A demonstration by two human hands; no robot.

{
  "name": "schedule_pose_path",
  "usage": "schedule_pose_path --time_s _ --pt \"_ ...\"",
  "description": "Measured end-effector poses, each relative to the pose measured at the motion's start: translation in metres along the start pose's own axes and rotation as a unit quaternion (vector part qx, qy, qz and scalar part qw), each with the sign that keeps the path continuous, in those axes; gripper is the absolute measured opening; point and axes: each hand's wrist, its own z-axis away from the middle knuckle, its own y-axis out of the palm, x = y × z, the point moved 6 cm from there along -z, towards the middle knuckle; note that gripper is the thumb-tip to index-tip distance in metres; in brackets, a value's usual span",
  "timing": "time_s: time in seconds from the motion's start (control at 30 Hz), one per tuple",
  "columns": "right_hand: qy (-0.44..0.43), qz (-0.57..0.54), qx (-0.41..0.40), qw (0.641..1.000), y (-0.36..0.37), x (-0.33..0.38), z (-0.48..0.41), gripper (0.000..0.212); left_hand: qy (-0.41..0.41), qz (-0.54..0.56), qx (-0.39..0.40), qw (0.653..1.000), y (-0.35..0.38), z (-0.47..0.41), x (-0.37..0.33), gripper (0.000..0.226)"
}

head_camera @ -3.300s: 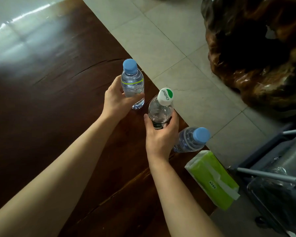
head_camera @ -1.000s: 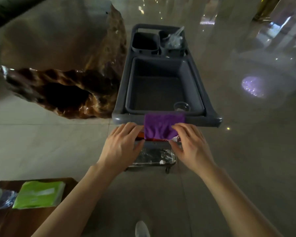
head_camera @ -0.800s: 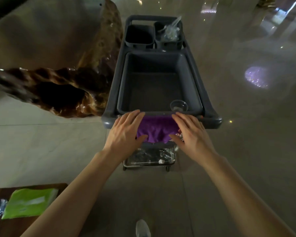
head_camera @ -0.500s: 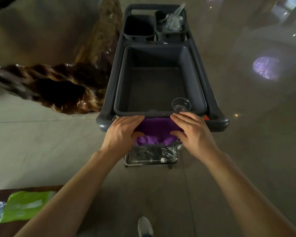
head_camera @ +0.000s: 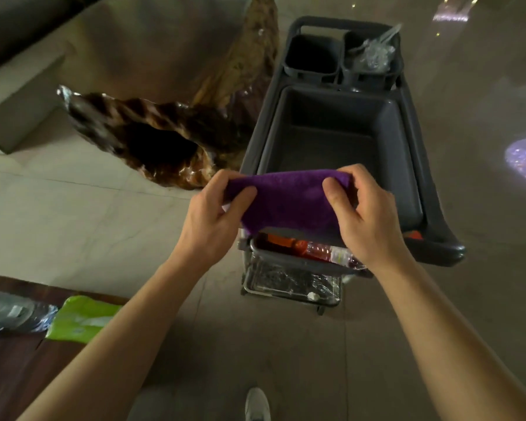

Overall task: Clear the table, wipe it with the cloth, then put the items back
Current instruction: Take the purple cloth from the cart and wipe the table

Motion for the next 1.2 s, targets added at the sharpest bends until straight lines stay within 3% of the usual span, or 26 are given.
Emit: schedule_pose_path --time_s 0.2,0.37,0.5,0.73,0.93,1.2 --pt "-0.066 -0.089 0.091 0.99 0.083 0.079 -0.021 0.018 -0.009 -0.057 -0.129 0.99 -0.106 0.041 0.012 0.013" --pt "-0.105 -0.152 0.199 0.962 0.182 0.144 0.001 0.018 -0.101 -0.079 -0.227 0.965 -0.192 0.123 0.046 0.009" --pt "-0.12 -0.174 0.285 0.935 0.264 0.188 0.053 0.025 -0.2 -0.071 -0.328 0.92 -0.241 0.22 0.08 0.014" --pt "-0.101 -0.168 0.421 0.886 0.362 0.225 0.167 0.027 -0.332 0.096 -0.468 0.813 -0.246 0.393 0.139 0.028" --pt "-0.089 -0.16 0.526 0.831 0.404 0.227 0.256 0.014 -0.415 0.154 -0.497 0.746 -0.209 0.495 0.168 0.014" --pt "-0.028 -0.108 0.625 0.772 0.436 0.197 0.326 0.029 -0.489 0.102 -0.464 0.732 -0.173 0.553 0.191 0.018"
